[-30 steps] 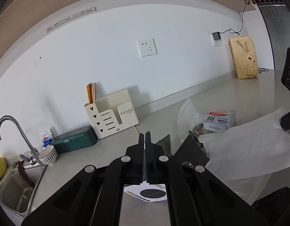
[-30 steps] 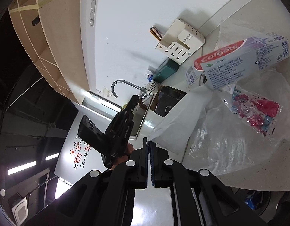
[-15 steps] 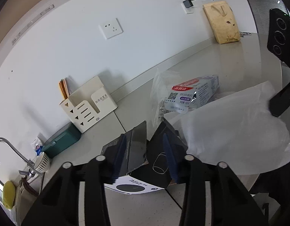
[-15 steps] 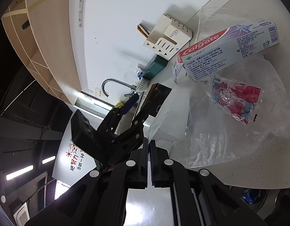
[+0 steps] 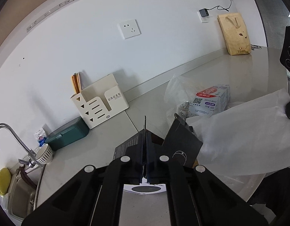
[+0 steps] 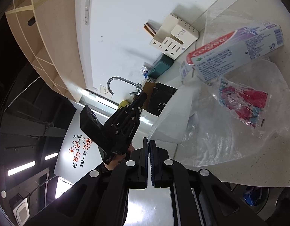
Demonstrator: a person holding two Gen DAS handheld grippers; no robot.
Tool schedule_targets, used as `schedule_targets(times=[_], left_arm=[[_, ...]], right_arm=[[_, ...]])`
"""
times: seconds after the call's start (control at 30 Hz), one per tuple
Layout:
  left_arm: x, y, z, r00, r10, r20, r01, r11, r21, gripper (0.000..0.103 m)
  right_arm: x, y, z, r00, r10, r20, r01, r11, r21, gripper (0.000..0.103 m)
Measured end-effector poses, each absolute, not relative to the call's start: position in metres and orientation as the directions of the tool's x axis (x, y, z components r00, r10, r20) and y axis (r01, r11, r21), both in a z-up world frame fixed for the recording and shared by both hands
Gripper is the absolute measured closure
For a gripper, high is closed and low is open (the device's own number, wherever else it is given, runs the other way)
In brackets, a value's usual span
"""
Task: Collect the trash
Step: 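Lift the speaker box with the left tool while the right tool lifts the plastic bag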
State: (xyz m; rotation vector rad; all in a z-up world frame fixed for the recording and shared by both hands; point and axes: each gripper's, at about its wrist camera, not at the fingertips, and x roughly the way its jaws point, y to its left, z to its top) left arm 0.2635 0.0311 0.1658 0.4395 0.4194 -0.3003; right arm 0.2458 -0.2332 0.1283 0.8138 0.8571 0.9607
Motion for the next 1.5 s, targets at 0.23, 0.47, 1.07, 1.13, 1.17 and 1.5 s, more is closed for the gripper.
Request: schedule_targets(times=[0.23, 0.47, 1.07, 1.13, 1.17, 1.5], left_arm=[[0.246, 0.048, 0.187, 0.897, -0.188, -0.4, 0.326, 0.893, 0.311, 0.1], [0.224, 0.07, 0.201, 0.921, -0.174, -0.348, 0.277, 0.921, 0.274, 0.1], [0.174, 0.105, 0.216, 0.944, -0.19, -0.27, 0.244, 0.953, 0.18, 0.1], [0.163, 0.106, 0.216, 0.944, -0.2, -0.264, 0.25, 0.953, 0.17, 0.1], [0.157, 0.107, 0.217, 0.944, -0.206, -0.258, 0.253, 0.953, 0.164, 0.1], [0.077, 0.092, 0.221, 0.934, -0.28, -0.223, 0.318, 0.934, 0.161, 0.1]], right_arm=[[0.237, -0.229, 0.162, 0.313, 0.932, -0.182, -0.386, 0.3, 0.872, 0.096], [0.226, -0.219, 0.185, 0.319, 0.934, -0.163, -0.425, 0.294, 0.856, 0.096], [0.187, -0.217, 0.239, 0.35, 0.927, -0.135, -0.531, 0.315, 0.787, 0.096], [0.175, -0.221, 0.244, 0.349, 0.927, -0.136, -0.538, 0.317, 0.781, 0.096], [0.17, -0.223, 0.246, 0.349, 0.927, -0.138, -0.54, 0.319, 0.779, 0.096], [0.093, -0.248, 0.251, 0.348, 0.923, -0.166, -0.559, 0.346, 0.753, 0.096]])
